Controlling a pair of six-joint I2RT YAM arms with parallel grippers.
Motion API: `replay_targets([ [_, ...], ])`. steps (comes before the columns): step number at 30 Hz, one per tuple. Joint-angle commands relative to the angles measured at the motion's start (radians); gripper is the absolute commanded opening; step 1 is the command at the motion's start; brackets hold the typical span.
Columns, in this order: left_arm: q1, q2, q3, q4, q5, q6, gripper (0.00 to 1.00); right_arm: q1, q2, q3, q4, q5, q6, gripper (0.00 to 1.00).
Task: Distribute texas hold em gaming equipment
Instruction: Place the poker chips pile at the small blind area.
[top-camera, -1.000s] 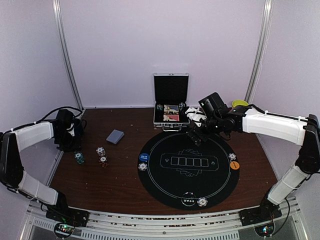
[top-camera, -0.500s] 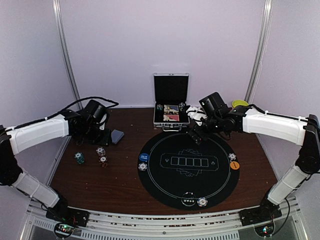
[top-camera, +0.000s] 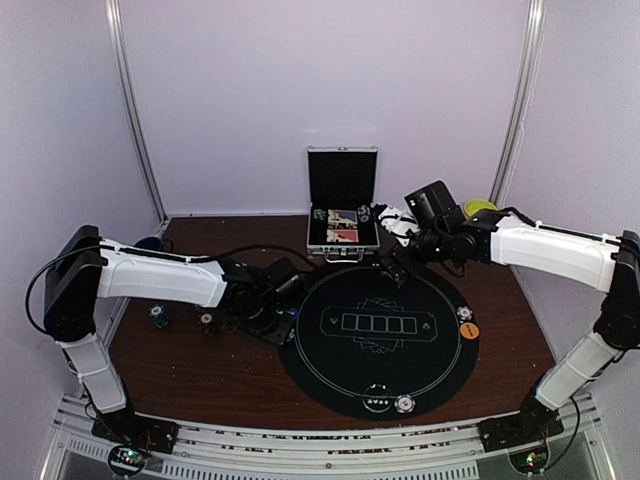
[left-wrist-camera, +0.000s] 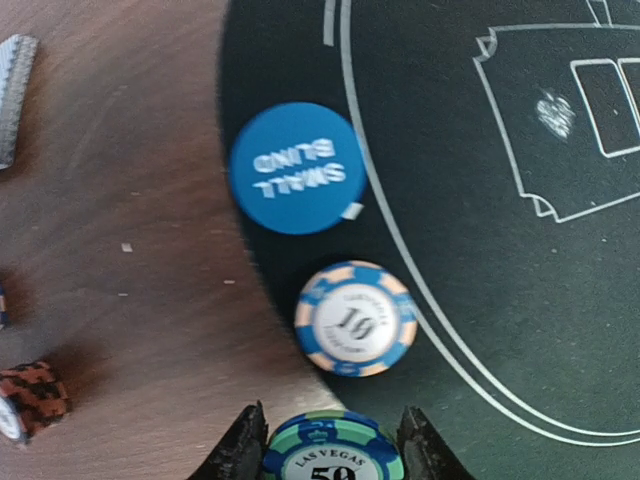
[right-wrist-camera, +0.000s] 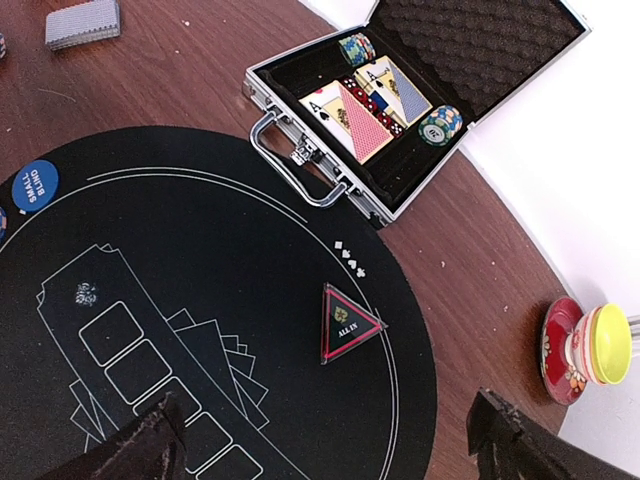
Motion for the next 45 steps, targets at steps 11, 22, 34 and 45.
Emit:
replay_targets([
  [11, -0.052, 0.082, 0.027, 0.082, 0.008, -0.054, 0.28, -0.008, -0.037, -0.011, 0.027, 0.029, 0.014, 1.0],
  [22, -0.084, 0.1, 0.019, 0.082, 0.008, -0.078, 0.28, -0.008, -0.042, -0.011, 0.029, 0.029, 0.013, 1.0],
  [34, -0.084, 0.144, 0.048, 0.058, -0.018, -0.071, 0.31, -0.008, -0.048, -0.012, 0.029, 0.023, 0.011, 1.0],
  [45, -0.084, 0.147, 0.058, 0.03, -0.026, -0.073, 0.41, -0.008, -0.05, -0.013, 0.03, 0.02, 0.011, 1.0],
])
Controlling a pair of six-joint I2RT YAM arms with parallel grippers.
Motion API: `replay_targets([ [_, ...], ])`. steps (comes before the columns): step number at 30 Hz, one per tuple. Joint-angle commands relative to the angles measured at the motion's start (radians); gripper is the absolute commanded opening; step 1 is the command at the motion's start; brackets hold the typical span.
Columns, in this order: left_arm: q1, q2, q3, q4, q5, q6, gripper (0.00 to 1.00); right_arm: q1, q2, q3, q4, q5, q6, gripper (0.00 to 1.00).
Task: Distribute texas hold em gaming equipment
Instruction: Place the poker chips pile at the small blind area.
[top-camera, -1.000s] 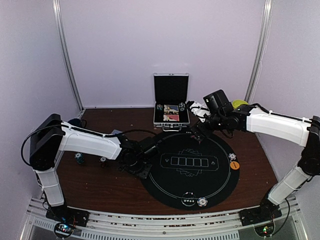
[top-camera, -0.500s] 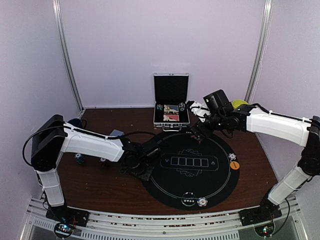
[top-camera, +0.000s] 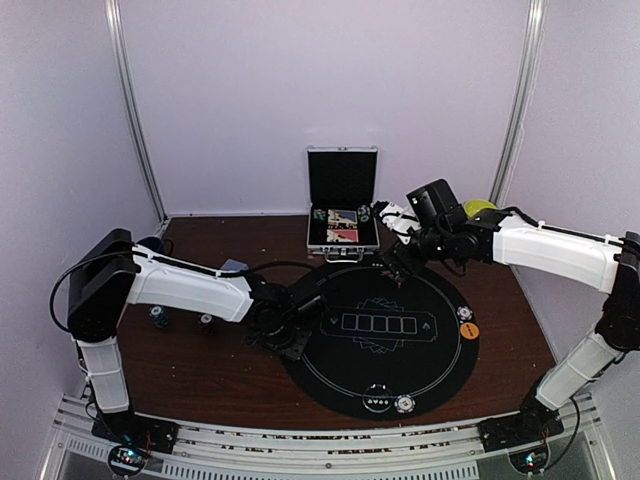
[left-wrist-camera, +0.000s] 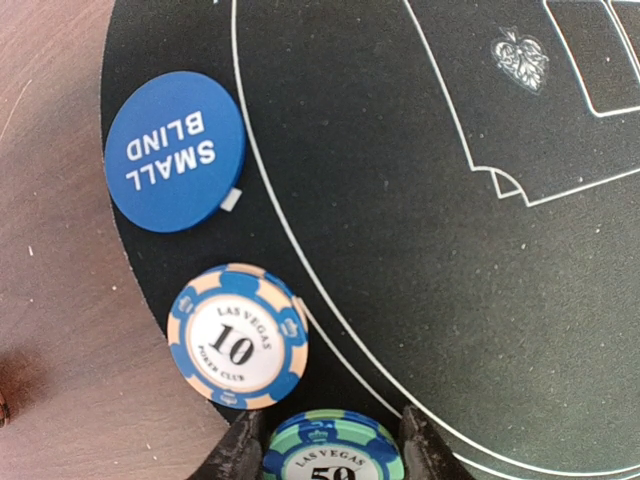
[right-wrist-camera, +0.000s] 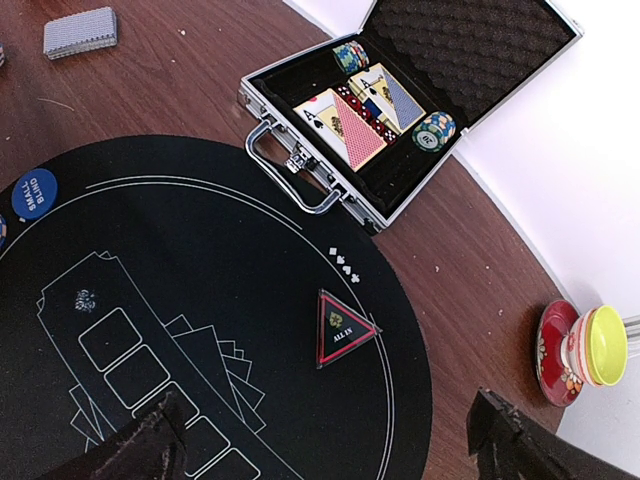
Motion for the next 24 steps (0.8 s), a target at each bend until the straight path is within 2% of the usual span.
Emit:
replay_targets([
  [1, -0.004, 0.014, 0.008, -0.009, -0.017, -0.011, 0.43, -0.007, -0.039, -0.011, 0.017, 0.014, 0.012, 1.0],
  [7, -0.004, 0.008, 0.003, -0.019, -0.016, -0.017, 0.52, -0.007, -0.042, -0.011, 0.017, 0.013, 0.012, 1.0],
  [16, -0.011, -0.015, 0.011, -0.051, -0.035, -0.032, 0.59, -0.007, -0.044, -0.011, 0.017, 0.012, 0.013, 1.0],
  [24, -0.018, -0.135, 0.011, -0.125, -0.08, -0.06, 0.67, -0.007, -0.05, -0.012, 0.017, 0.011, 0.013, 1.0],
])
